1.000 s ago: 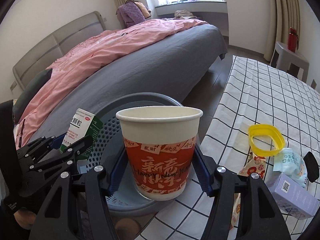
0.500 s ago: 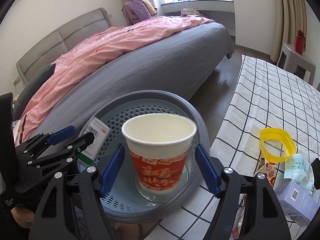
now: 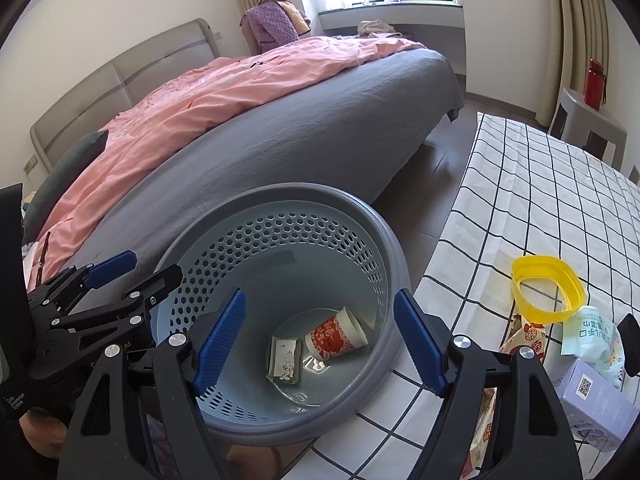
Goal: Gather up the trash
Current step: 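Move both tools back from the basket toward the bed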
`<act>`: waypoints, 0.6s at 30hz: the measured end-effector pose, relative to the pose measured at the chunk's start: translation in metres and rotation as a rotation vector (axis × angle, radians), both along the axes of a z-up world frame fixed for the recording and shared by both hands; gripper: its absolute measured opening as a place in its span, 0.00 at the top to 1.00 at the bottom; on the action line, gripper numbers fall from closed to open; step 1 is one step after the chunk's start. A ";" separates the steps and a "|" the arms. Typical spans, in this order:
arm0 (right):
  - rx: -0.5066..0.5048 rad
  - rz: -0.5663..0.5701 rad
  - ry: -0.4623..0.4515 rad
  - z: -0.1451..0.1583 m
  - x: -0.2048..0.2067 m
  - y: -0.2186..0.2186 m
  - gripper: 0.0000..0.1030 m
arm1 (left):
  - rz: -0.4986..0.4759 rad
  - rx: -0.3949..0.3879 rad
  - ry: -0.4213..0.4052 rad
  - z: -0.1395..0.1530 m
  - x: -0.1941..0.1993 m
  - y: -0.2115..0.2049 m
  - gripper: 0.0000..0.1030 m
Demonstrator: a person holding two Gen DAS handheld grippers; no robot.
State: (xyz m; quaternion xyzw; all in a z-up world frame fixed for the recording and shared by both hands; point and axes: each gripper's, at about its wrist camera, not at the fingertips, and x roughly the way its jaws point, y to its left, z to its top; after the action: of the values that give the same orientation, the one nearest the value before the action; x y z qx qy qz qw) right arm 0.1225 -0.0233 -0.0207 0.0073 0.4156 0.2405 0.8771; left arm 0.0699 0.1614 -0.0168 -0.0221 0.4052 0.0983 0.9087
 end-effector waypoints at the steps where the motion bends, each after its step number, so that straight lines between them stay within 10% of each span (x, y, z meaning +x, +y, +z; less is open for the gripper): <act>1: -0.001 -0.001 -0.001 0.000 0.000 0.000 0.27 | 0.002 0.000 -0.001 0.000 0.000 0.000 0.34; 18: -0.006 -0.012 -0.001 -0.002 -0.003 -0.003 0.27 | 0.016 0.010 -0.020 0.005 -0.003 0.001 0.29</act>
State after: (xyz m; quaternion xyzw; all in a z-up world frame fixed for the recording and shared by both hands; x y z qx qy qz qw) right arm 0.1194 -0.0260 -0.0229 0.0070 0.4158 0.2340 0.8788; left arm 0.0668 0.1624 -0.0119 -0.0217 0.3953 0.1073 0.9120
